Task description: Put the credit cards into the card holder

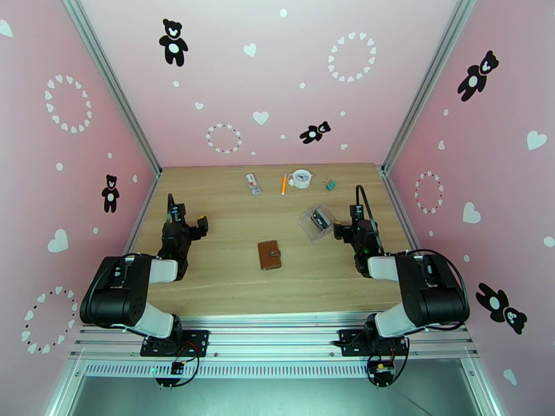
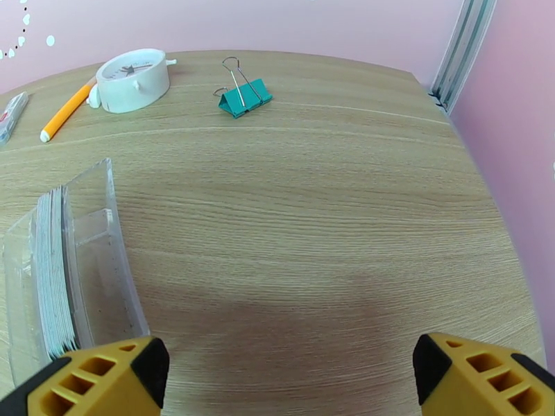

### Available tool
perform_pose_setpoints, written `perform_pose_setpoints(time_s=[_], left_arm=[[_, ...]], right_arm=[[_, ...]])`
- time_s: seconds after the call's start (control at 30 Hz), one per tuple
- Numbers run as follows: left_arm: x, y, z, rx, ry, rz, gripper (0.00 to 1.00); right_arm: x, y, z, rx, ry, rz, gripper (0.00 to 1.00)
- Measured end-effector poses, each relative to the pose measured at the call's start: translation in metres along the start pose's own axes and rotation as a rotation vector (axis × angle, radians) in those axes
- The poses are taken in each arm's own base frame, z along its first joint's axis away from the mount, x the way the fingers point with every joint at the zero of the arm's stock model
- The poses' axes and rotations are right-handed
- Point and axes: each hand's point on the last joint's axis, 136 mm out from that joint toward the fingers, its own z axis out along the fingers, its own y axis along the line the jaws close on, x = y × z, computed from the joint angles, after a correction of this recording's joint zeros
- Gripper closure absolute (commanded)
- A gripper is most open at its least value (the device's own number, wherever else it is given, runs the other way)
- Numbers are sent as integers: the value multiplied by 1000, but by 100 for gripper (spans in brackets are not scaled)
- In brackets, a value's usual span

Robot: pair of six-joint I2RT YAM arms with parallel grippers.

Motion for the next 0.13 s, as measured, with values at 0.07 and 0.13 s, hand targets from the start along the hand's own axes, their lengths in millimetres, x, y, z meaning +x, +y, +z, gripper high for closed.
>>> perform_pose_setpoints(time_s=[0.07,0.13], left_arm=[[0,0,0,0,0,0,1],[0,0,0,0,0,0,2]], right_arm=[[-3,0,1,-6,-5,2,1],[-3,0,1,-11,-7,4,1]])
